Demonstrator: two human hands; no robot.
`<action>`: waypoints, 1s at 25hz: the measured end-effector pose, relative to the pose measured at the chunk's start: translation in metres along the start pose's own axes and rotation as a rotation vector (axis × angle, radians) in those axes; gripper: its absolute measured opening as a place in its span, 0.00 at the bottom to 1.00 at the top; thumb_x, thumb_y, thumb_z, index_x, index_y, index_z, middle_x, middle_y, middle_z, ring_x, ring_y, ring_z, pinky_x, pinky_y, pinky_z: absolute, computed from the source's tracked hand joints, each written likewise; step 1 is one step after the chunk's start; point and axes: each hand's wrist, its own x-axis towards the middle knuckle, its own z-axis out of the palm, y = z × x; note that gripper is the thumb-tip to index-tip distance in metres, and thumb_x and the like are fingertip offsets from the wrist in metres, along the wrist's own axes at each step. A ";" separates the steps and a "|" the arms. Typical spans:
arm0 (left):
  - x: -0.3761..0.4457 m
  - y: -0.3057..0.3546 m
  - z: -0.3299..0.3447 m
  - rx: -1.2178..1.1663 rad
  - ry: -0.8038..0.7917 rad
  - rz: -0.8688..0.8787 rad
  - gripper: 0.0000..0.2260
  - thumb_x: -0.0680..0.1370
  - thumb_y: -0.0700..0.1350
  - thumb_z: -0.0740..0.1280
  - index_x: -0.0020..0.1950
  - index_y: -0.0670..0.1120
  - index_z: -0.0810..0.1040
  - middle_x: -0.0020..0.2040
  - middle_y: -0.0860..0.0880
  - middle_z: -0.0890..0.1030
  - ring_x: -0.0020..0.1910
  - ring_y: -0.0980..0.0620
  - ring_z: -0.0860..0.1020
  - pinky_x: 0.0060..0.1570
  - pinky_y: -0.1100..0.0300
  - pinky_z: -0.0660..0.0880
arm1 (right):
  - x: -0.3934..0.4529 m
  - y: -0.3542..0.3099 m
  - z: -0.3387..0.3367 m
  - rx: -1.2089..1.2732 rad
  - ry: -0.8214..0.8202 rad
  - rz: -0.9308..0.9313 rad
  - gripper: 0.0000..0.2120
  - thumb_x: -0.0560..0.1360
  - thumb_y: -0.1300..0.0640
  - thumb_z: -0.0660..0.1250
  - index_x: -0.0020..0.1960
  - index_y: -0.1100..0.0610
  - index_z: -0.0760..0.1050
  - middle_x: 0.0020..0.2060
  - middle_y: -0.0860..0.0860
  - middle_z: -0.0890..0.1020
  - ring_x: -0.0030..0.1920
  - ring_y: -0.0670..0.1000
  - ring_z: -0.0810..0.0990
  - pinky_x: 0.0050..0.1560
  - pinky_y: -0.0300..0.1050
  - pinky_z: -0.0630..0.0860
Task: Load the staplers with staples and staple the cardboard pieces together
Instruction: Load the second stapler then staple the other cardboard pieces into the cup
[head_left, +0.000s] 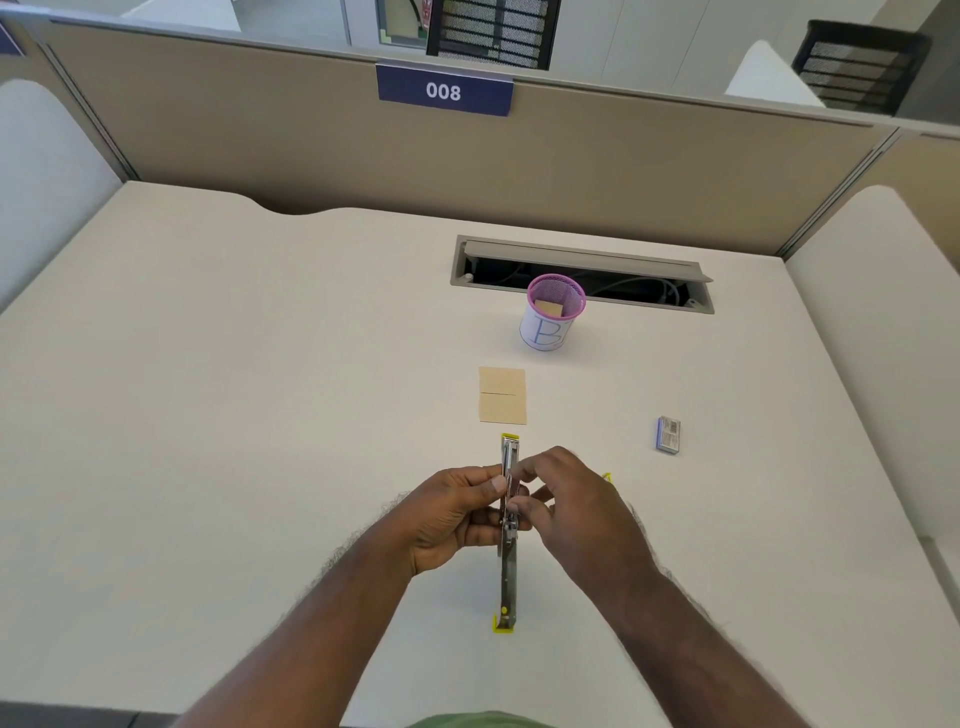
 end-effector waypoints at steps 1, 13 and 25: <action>0.000 -0.001 0.001 -0.016 0.005 -0.003 0.16 0.79 0.45 0.65 0.65 0.41 0.78 0.53 0.41 0.83 0.50 0.42 0.83 0.43 0.56 0.81 | -0.002 0.001 0.001 0.031 0.018 -0.005 0.07 0.75 0.54 0.69 0.49 0.43 0.74 0.47 0.40 0.76 0.46 0.42 0.80 0.47 0.45 0.79; 0.001 0.009 0.014 -0.048 -0.023 0.008 0.16 0.80 0.43 0.63 0.67 0.40 0.76 0.47 0.47 0.84 0.45 0.47 0.84 0.42 0.59 0.81 | -0.010 0.008 0.000 -0.028 0.326 -0.246 0.10 0.74 0.60 0.73 0.51 0.47 0.80 0.44 0.42 0.82 0.47 0.46 0.80 0.45 0.43 0.76; 0.007 0.004 0.013 -0.102 0.049 0.030 0.11 0.81 0.40 0.62 0.61 0.40 0.78 0.43 0.48 0.84 0.39 0.50 0.83 0.39 0.57 0.82 | -0.020 0.012 -0.001 -0.180 0.248 -0.434 0.02 0.75 0.60 0.71 0.45 0.56 0.79 0.40 0.48 0.79 0.41 0.50 0.79 0.42 0.38 0.73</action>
